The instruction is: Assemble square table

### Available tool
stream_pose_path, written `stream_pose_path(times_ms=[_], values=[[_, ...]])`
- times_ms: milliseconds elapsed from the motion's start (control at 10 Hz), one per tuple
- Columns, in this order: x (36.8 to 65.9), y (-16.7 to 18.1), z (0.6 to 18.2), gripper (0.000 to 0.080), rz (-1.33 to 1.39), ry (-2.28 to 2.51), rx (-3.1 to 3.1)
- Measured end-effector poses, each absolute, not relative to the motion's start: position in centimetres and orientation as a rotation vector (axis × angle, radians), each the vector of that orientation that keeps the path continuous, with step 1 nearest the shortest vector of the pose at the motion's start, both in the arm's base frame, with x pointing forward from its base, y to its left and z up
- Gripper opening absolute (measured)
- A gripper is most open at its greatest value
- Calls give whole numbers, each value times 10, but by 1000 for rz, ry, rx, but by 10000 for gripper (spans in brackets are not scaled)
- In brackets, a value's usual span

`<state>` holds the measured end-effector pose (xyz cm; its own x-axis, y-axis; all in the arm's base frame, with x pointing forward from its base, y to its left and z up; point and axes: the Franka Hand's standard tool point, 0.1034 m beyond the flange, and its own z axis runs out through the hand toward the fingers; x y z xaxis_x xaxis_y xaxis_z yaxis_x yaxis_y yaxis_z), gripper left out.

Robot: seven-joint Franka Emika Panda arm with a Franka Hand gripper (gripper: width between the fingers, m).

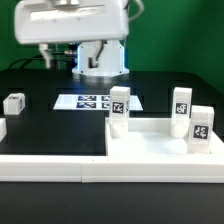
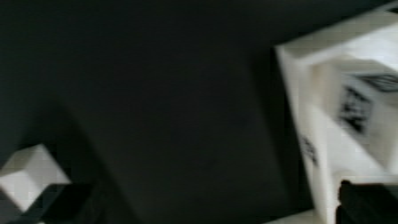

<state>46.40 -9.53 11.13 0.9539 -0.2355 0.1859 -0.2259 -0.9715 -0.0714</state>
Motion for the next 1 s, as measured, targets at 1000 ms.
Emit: stream_pose_path(times_ms=[1000], values=[[405,-164,76,649,202,197,-3005]])
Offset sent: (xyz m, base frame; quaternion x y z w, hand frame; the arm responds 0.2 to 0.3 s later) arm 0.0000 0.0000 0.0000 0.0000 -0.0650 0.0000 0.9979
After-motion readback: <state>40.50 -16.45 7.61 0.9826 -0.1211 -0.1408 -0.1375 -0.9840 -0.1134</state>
